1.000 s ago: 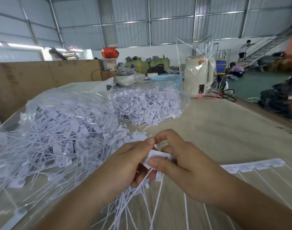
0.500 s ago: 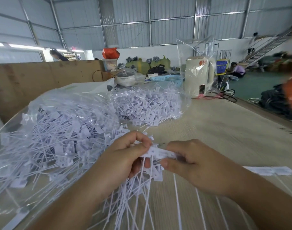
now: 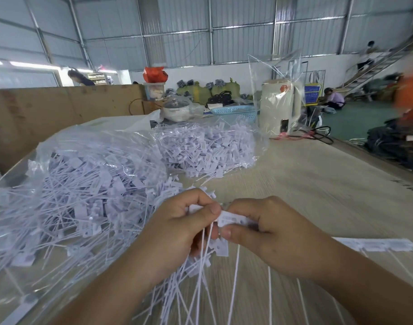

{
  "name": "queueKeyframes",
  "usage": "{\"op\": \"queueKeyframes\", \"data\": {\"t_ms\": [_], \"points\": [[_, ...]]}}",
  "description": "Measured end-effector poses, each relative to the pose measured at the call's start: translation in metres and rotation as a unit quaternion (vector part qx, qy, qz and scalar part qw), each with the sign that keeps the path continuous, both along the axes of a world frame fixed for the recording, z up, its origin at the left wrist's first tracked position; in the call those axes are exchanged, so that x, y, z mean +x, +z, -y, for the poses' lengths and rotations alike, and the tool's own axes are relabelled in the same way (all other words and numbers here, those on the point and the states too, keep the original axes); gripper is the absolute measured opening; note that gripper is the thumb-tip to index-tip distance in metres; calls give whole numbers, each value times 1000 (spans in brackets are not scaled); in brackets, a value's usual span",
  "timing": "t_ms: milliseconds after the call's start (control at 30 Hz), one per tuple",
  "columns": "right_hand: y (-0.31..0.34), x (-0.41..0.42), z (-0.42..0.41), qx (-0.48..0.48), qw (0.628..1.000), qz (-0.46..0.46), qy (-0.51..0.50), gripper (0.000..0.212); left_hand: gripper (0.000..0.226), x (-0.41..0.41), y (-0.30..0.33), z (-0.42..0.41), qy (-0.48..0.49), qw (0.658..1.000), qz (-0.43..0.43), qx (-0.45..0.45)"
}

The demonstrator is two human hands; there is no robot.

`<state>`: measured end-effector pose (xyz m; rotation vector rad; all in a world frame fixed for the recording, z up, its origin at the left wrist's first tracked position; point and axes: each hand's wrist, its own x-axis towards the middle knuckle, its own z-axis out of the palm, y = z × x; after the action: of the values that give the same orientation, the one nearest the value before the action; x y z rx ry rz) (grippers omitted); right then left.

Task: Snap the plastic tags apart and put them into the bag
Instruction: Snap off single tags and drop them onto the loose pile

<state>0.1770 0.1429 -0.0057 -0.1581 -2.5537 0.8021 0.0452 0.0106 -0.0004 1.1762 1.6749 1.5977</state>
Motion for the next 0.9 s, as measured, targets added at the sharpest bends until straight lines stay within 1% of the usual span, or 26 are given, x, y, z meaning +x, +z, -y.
{"op": "queueKeyframes", "data": {"t_ms": [133, 267, 367, 500, 633, 700, 800, 900], "points": [[0, -3, 8, 17, 998, -65, -21, 17, 26, 1, 1, 0, 22, 998, 37, 45], [-1, -5, 13, 24, 994, -91, -46, 29, 22, 2, -1, -2, 45, 996, 35, 65], [-2, -6, 16, 34, 992, -102, -66, 31, 21, 5, -1, -1, 51, 994, 42, 83], [-1, -6, 20, 59, 989, -102, -86, 32, 23, 6, 1, -2, 60, 993, 71, 77], [1, -6, 21, 75, 988, -102, -90, 30, 18, 6, 5, -1, 39, 990, 125, 55], [2, -5, 22, 99, 986, -96, -95, 28, 19, 4, 6, 0, 39, 990, 126, 42], [3, -5, 24, 143, 981, -74, -110, 28, 12, 2, 5, 0, 53, 992, 113, 28], [2, -5, 25, 164, 978, -54, -121, 28, 20, 1, 5, 1, 75, 995, 63, 20]]}}
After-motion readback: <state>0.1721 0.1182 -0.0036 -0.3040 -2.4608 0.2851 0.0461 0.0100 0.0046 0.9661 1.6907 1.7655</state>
